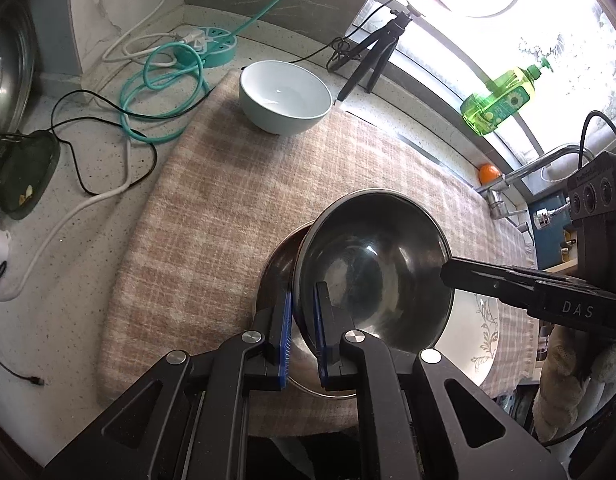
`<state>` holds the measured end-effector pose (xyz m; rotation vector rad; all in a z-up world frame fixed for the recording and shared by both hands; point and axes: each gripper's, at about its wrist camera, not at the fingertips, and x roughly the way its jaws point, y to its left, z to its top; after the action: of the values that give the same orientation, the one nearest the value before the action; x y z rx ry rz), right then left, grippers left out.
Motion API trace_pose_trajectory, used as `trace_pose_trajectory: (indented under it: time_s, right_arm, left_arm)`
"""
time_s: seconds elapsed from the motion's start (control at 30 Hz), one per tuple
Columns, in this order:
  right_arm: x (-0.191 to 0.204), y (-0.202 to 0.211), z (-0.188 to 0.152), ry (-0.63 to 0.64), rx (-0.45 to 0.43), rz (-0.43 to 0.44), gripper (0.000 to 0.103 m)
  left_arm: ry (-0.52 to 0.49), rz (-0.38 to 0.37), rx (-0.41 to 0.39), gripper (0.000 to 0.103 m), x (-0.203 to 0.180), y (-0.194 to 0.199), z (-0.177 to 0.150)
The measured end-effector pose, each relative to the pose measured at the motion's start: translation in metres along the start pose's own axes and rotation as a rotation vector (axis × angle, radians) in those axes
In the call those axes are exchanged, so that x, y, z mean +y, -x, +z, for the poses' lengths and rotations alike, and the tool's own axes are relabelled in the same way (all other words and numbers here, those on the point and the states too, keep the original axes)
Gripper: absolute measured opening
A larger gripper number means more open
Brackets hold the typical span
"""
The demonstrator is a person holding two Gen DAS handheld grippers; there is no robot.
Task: Organize plates and bowls
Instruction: 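Lower the red-bottomed bowl into the large steel bowl with both tools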
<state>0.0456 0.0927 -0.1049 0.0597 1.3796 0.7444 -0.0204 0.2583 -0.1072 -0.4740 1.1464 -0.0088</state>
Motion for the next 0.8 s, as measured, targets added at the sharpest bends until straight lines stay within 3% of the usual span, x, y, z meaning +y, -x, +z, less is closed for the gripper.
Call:
trace_pose_trajectory:
  time_s: [0.37,0.8]
  right_arm:
    - [-0.017,-0.026,-0.019,-0.029,0.067,-0.021,0.005]
    - [-0.024,-0.040,-0.019,-0.033,0.086,-0.044,0.005]
  left_arm:
    - [-0.015,0.020,0.043,0.008,0.000,-0.016,-0.011]
    - [-0.045,0.060,0.070,0.008,-0.002,-0.031,-0.013]
